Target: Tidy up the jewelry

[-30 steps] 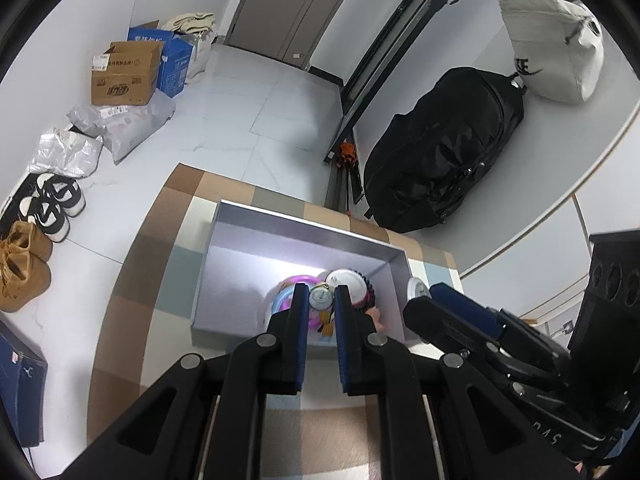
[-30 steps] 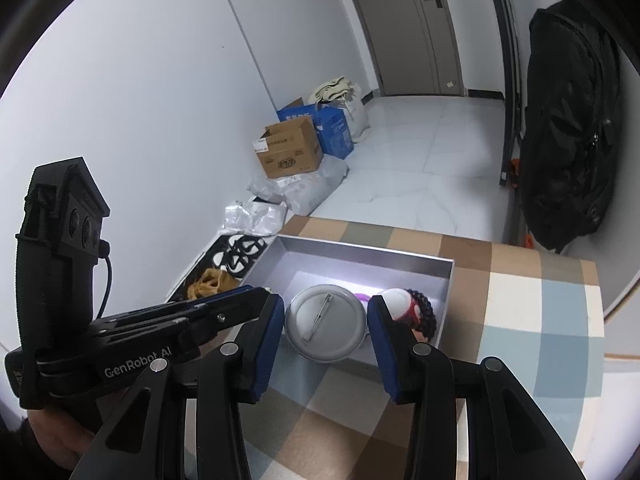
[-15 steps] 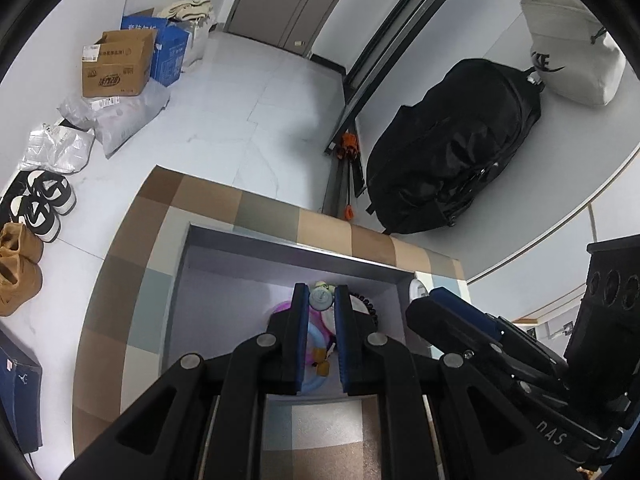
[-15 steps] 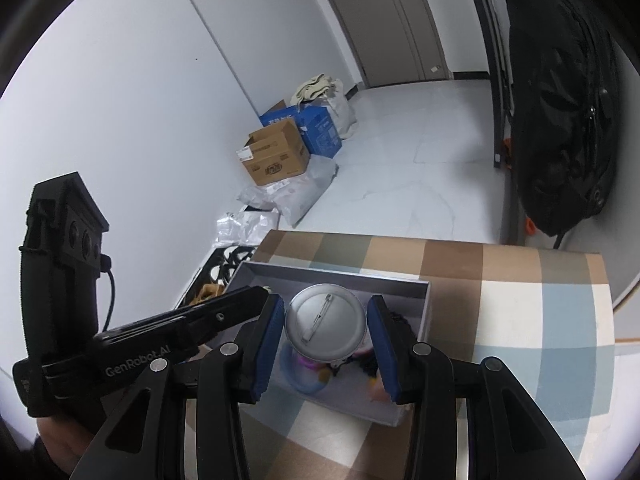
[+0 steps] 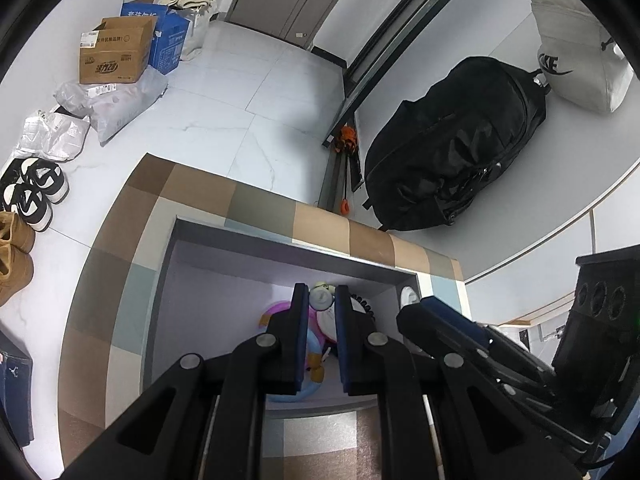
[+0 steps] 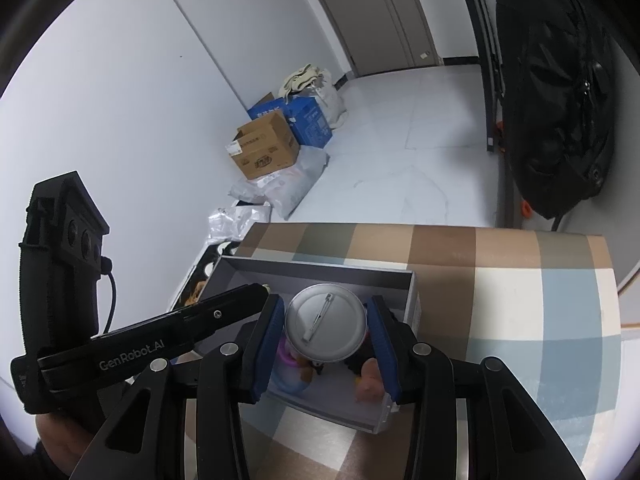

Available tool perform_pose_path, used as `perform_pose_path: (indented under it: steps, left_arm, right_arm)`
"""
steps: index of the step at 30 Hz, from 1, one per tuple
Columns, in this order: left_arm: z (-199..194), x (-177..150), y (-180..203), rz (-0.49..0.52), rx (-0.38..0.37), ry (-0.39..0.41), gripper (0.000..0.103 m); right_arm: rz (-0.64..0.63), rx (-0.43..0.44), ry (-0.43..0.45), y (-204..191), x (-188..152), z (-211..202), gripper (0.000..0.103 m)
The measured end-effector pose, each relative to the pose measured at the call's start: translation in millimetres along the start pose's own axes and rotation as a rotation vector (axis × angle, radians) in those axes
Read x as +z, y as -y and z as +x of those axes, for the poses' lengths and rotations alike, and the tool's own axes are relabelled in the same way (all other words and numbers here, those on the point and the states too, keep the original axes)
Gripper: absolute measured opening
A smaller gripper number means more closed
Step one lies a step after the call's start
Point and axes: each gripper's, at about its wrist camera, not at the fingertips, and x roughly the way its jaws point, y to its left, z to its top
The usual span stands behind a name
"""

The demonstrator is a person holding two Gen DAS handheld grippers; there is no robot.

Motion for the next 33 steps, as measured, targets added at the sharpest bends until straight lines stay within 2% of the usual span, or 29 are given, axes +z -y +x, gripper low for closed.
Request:
perform_pose_path:
  steps: [5, 7, 8, 9, 11, 16, 33]
  left_arm:
    - [-1, 2, -3, -0.023, 0.019, -0.002, 0.016]
    - [0, 2, -2, -0.025, 0.035, -0.007, 0.028]
    - [0, 1, -2, -0.030, 0.040, -0.004, 0.042]
    - [-1, 1, -2, -0.033, 0.040, 0.004, 0.053]
    - [-4, 1, -2, -0.032, 0.055, 0.028, 0.059]
    - [-4, 1, -4, -0.045, 0.061, 0.019, 0.059]
    - [-18, -5, 4, 0.008, 0.112, 0.039, 0.060]
  right_arm:
    - [0.007, -0.007, 0.015, 1, 1, -3, 0.044]
    - [0.008, -0.004, 0.027, 1, 1, -5, 0.047]
    - [0.010, -0.005, 0.033, 1, 1, -6, 0.056]
    - [0.011, -0.006, 0.042, 1, 1, -8, 0.060]
    - [0.011, -0.012, 0.051, 2, 1, -10, 0.063]
    - [0.027, -0.040, 0.047, 8, 0, -11, 0.070]
    - [-0.004, -0.046, 0.046, 2, -6, -21, 0.073]
